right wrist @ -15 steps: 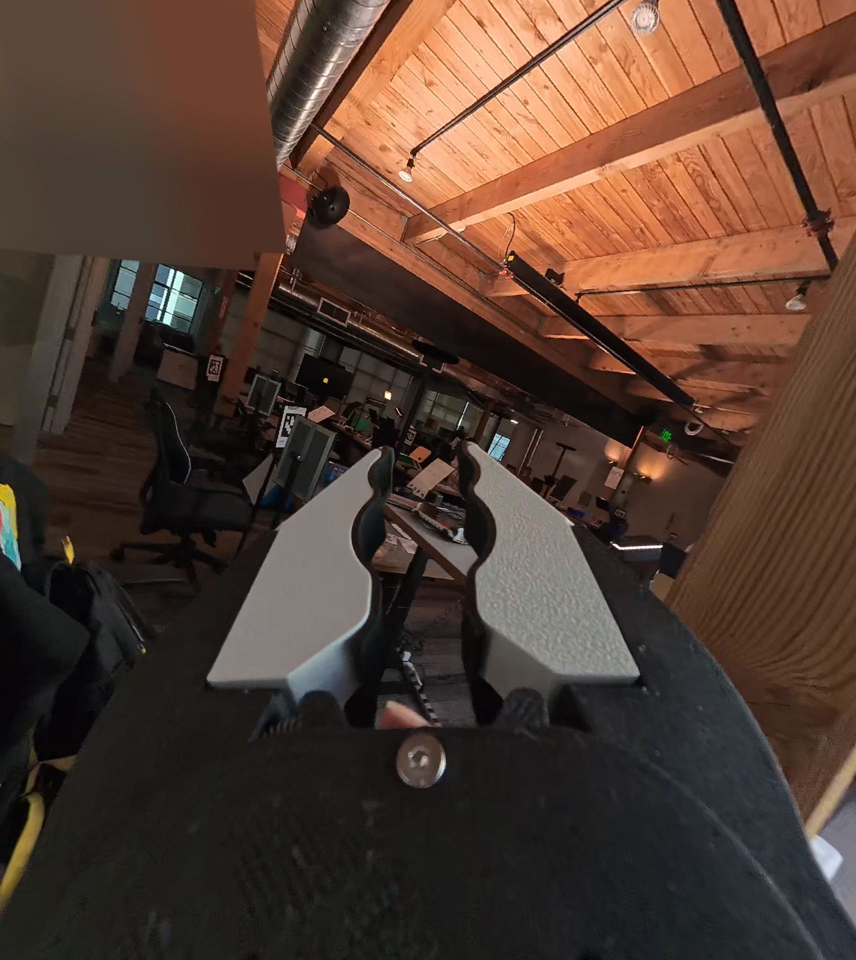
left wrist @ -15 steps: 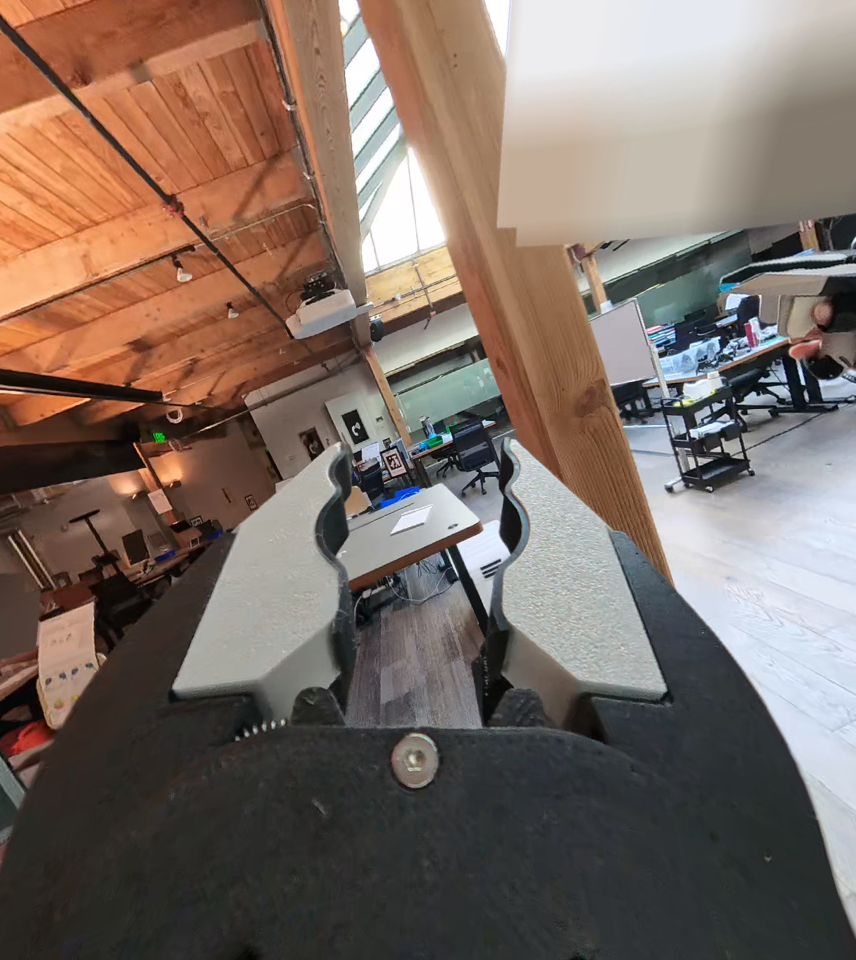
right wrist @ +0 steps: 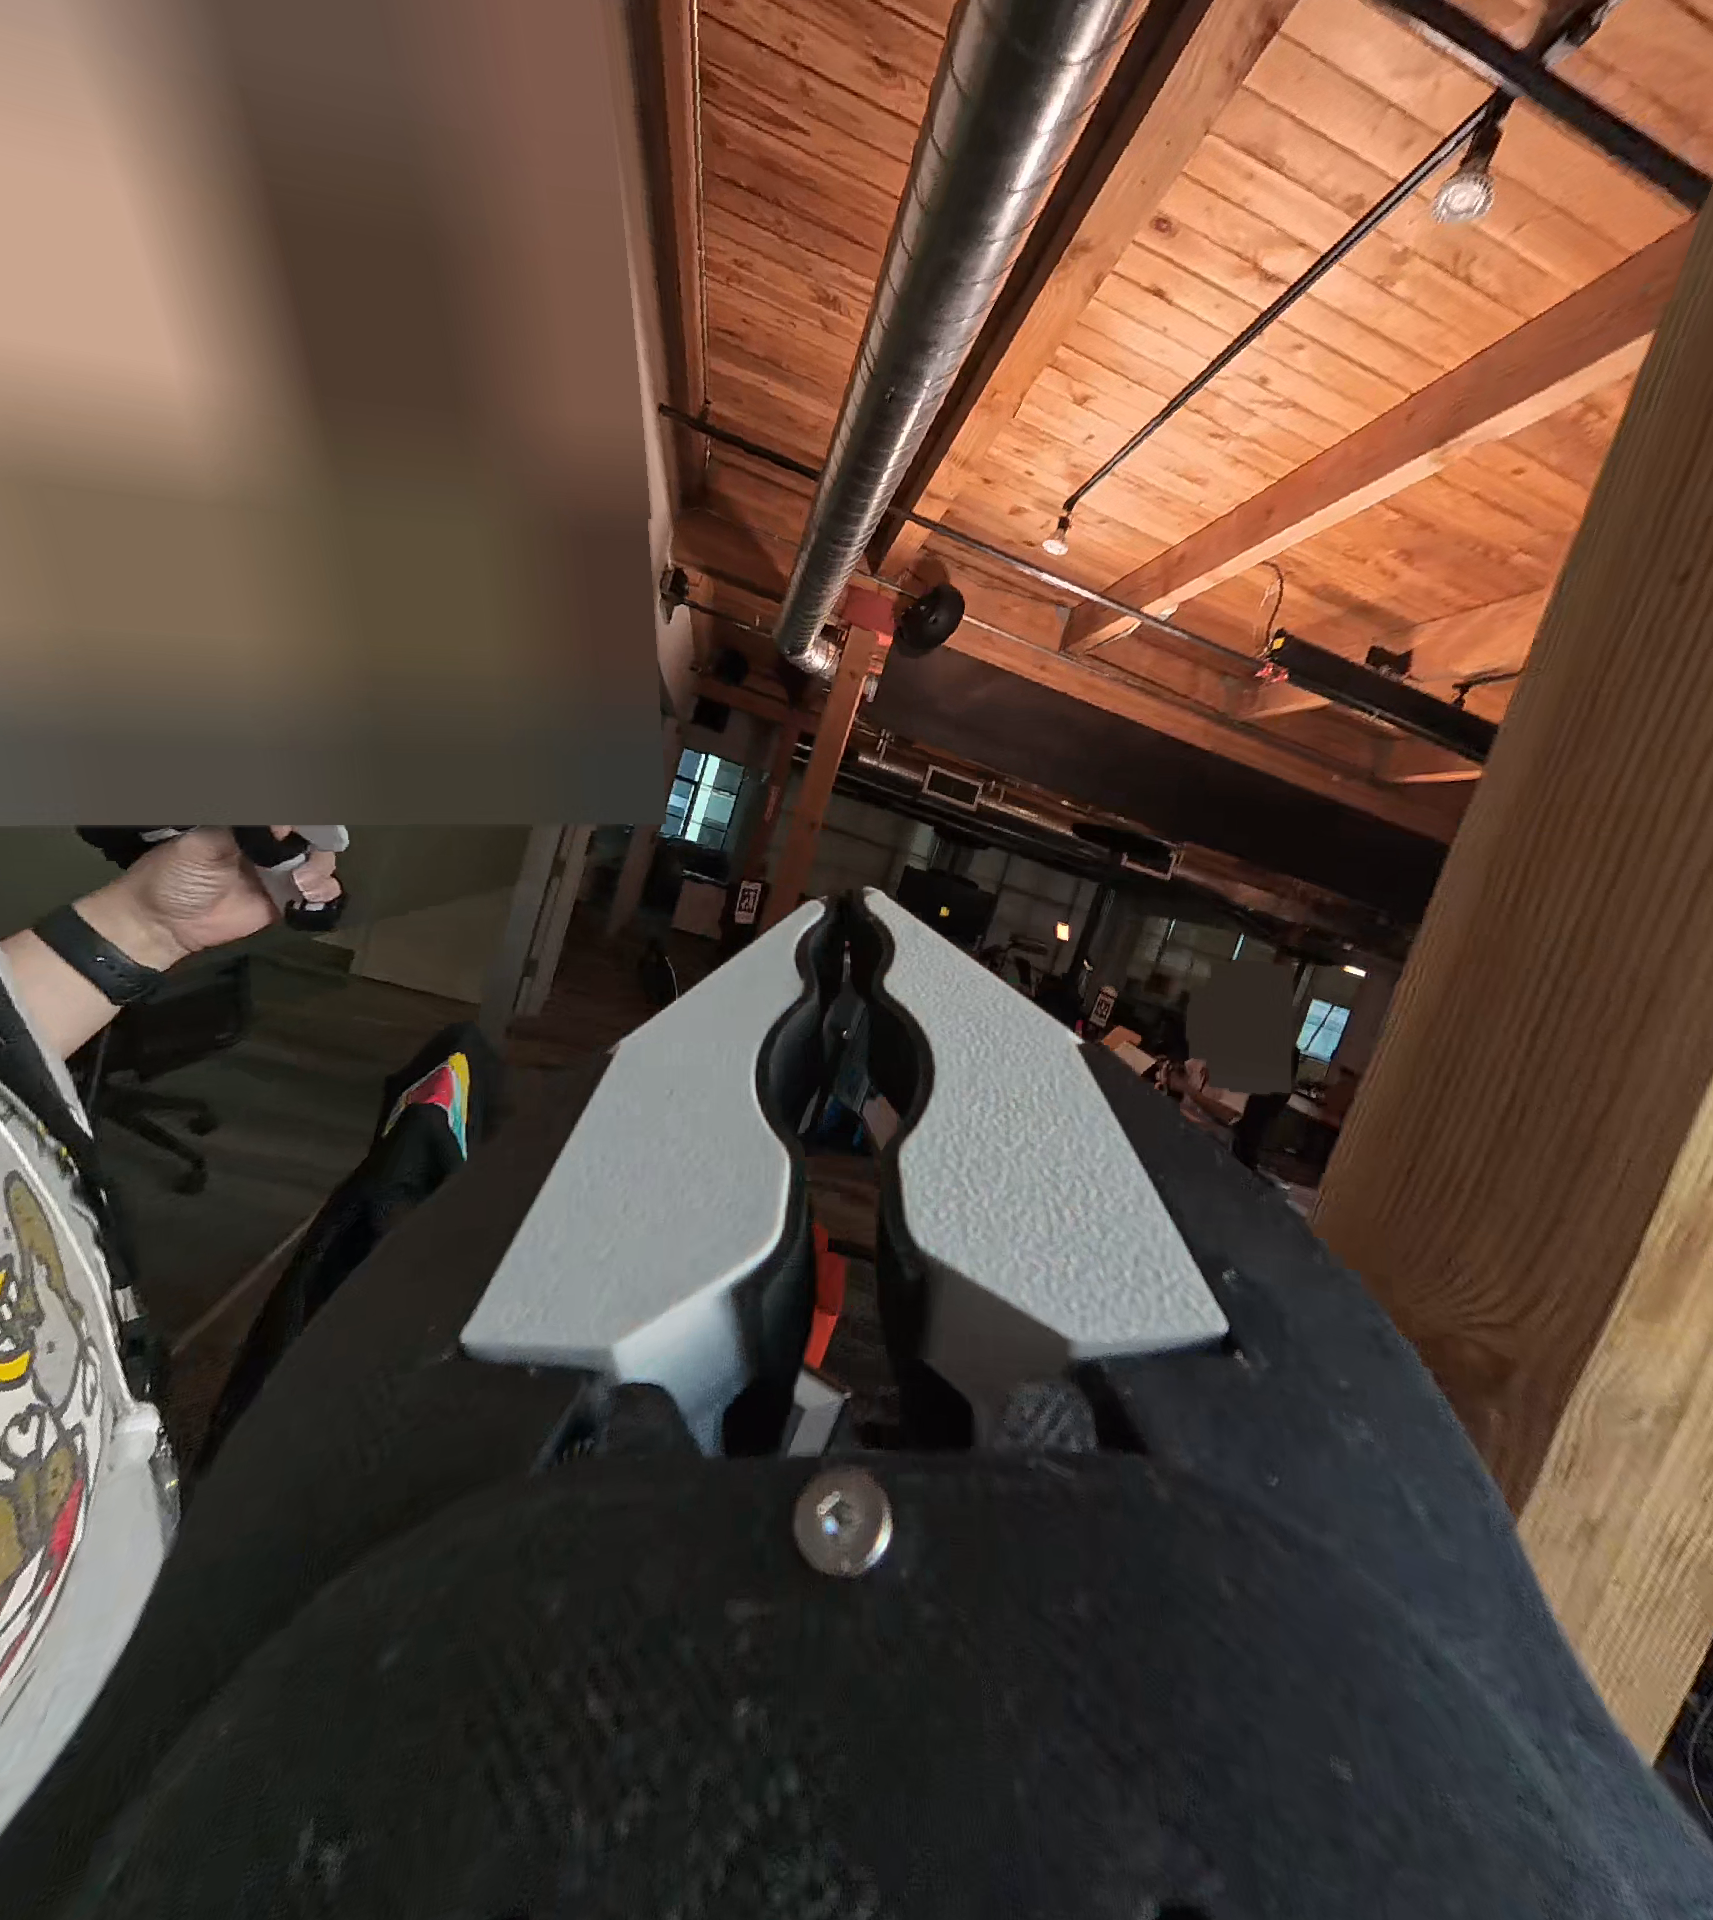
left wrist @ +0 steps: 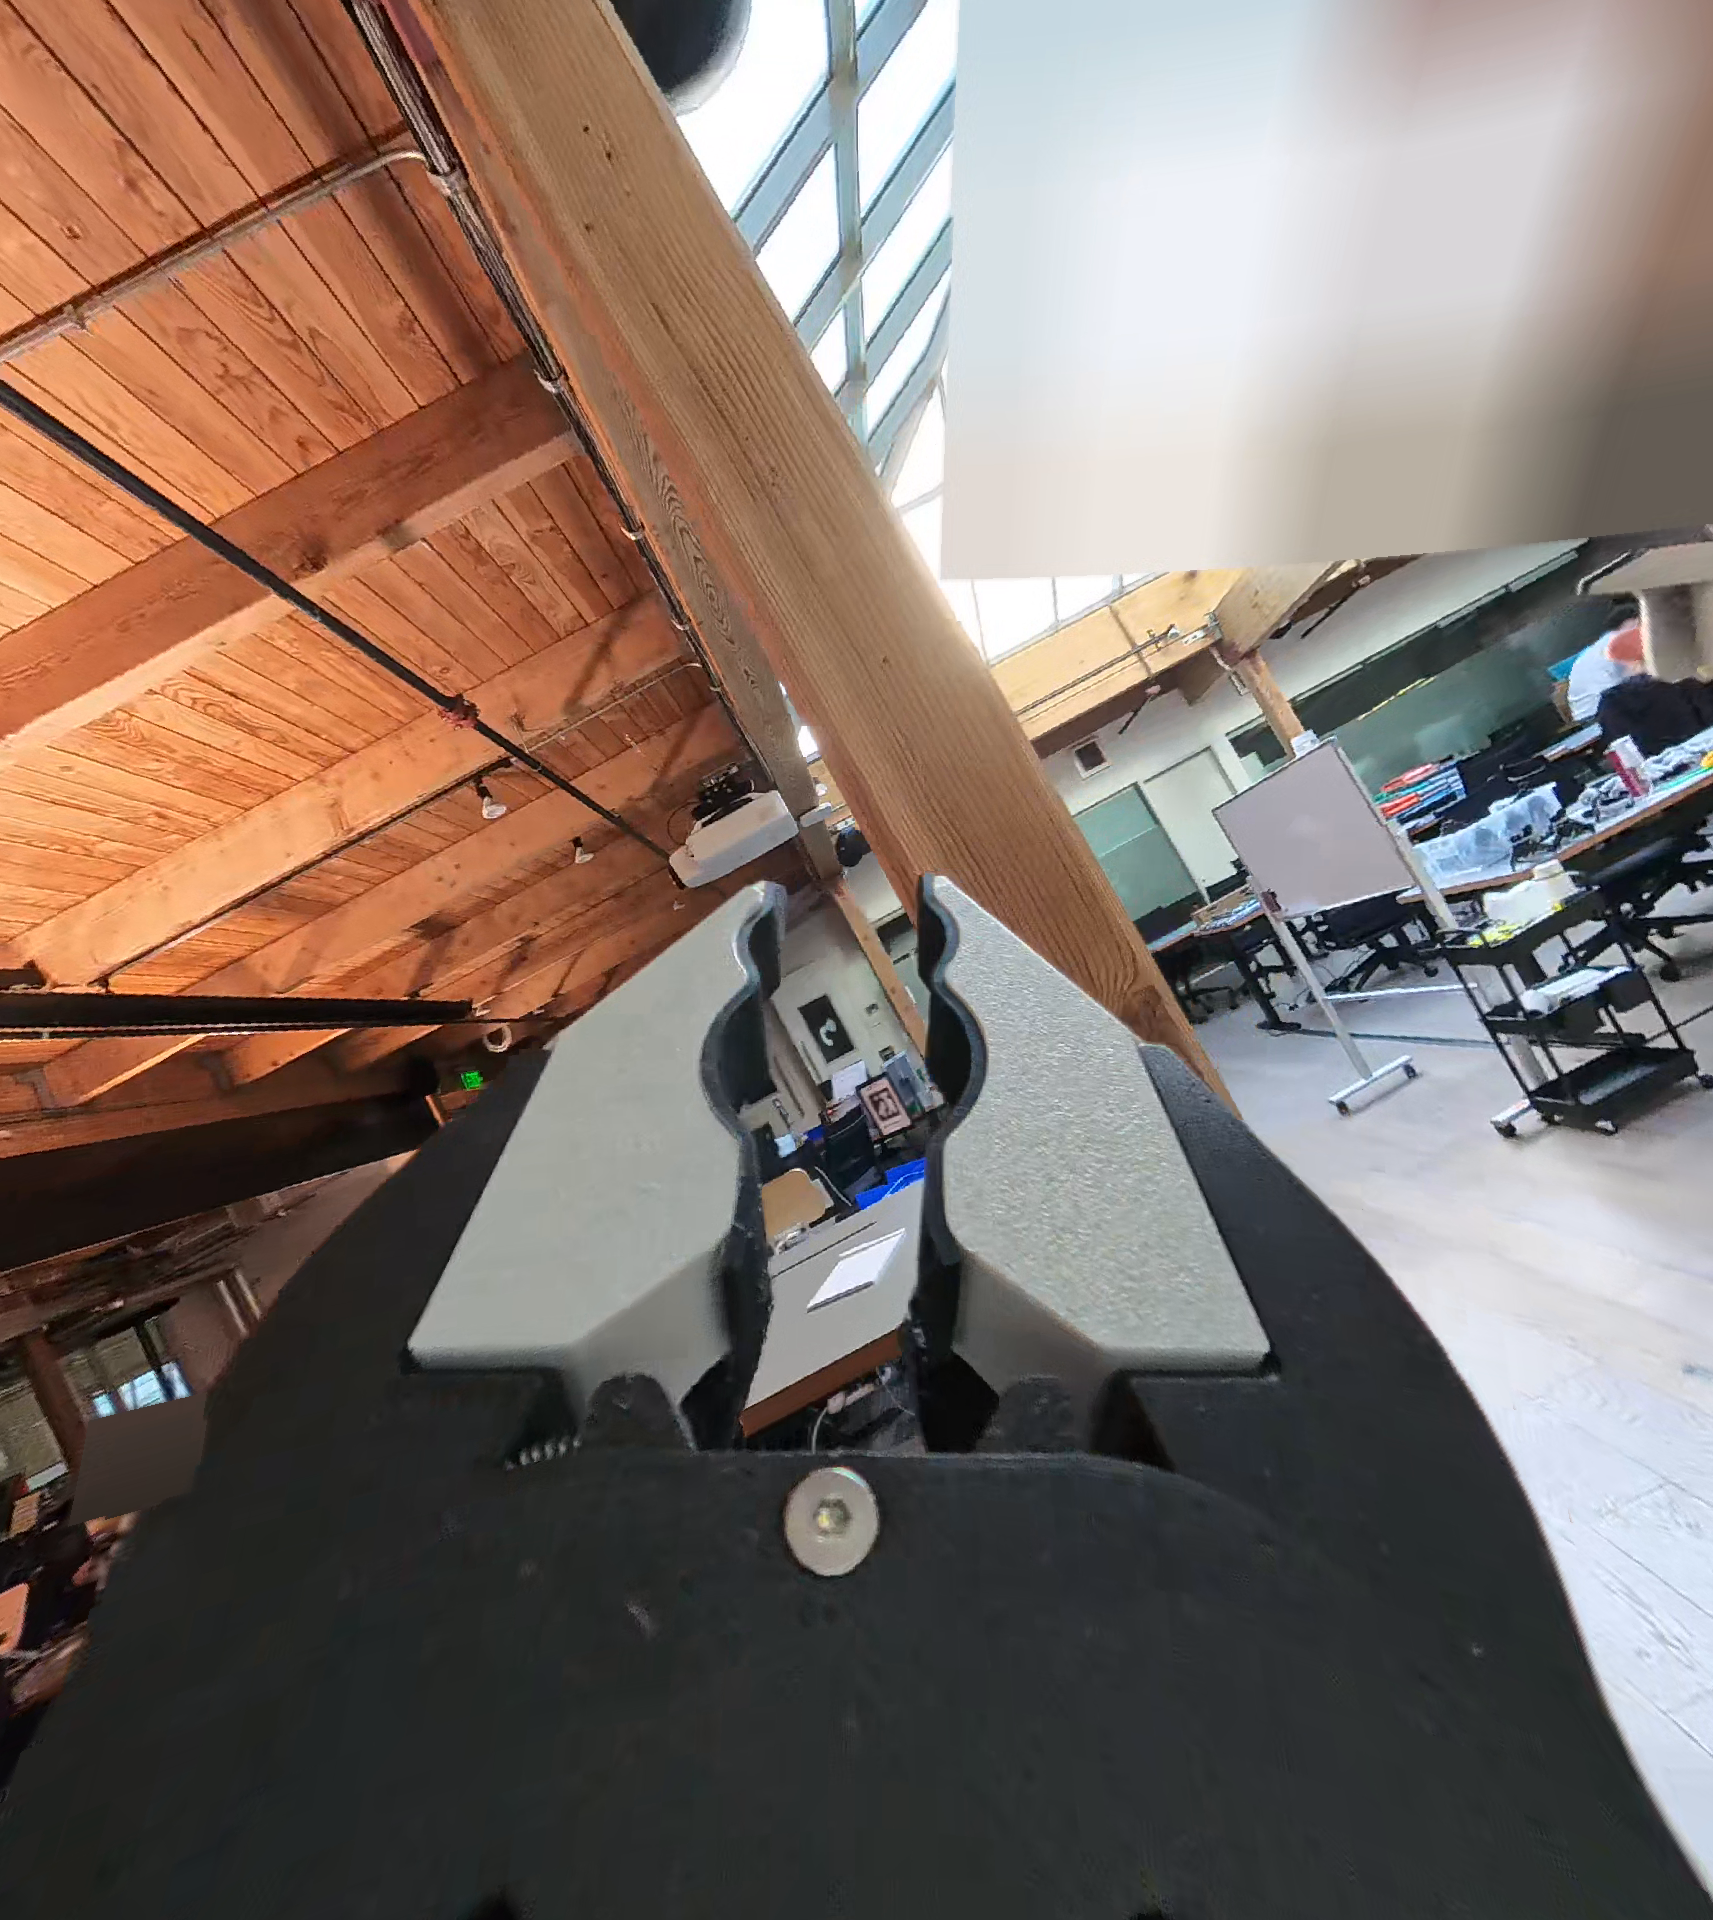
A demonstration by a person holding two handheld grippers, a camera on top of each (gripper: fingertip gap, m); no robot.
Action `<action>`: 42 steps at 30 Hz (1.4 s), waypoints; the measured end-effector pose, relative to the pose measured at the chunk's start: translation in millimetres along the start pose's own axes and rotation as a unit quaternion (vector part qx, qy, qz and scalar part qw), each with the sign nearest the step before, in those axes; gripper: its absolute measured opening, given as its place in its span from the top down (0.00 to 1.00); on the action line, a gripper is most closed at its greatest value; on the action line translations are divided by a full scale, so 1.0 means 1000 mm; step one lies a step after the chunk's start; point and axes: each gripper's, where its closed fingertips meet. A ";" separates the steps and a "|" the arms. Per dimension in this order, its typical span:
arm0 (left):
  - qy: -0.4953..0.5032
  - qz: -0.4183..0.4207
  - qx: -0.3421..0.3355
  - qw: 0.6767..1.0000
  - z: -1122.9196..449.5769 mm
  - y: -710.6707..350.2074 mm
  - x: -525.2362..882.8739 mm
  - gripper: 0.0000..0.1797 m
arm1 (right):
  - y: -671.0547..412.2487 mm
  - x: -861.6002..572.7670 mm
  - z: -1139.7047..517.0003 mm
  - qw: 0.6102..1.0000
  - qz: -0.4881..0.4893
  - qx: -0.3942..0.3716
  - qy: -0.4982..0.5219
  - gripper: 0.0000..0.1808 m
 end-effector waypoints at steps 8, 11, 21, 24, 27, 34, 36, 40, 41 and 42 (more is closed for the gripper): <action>0.014 -0.017 0.056 0.998 -0.021 0.000 -0.041 1.00 | -0.005 -0.024 0.032 0.991 -0.111 -0.018 -0.069 1.00; 0.021 -0.015 0.079 0.997 -0.024 0.007 -0.045 1.00 | 0.014 -0.036 0.034 0.984 -0.164 -0.043 -0.052 1.00; -0.028 0.090 0.163 0.982 0.024 0.088 -0.018 0.86 | 0.234 0.008 -0.006 0.961 -0.176 0.210 -0.030 0.98; -0.013 0.135 0.206 0.969 0.055 0.120 -0.025 0.92 | 0.330 0.053 -0.001 0.934 -0.220 0.280 -0.029 1.00; -0.017 0.161 0.254 0.954 0.093 0.152 -0.031 0.86 | 0.425 0.110 0.016 0.895 -0.270 0.352 -0.039 1.00; -0.062 0.229 0.346 0.908 0.165 0.214 -0.065 0.89 | 0.586 0.224 0.056 0.832 -0.252 0.465 -0.169 1.00; -0.088 0.267 0.355 0.891 0.181 0.229 -0.086 0.88 | 0.620 0.230 0.058 0.837 -0.236 0.458 -0.183 0.95; -0.169 0.286 0.407 0.851 0.220 0.263 -0.130 0.88 | 0.686 0.235 0.068 0.818 -0.258 0.473 -0.203 0.75; -0.199 0.288 0.408 0.843 0.227 0.269 -0.140 0.88 | 0.701 0.236 0.068 0.817 -0.261 0.470 -0.210 0.73; -0.227 0.294 0.404 0.836 0.232 0.273 -0.151 0.88 | 0.716 0.235 0.068 0.821 -0.256 0.464 -0.213 0.71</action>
Point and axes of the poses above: each gripper's, where its closed fingertips meet, z back along the fingers, y out of its underside, x = y × z across the jaws, and after that the axes turned 9 degrees about -x, right-handed
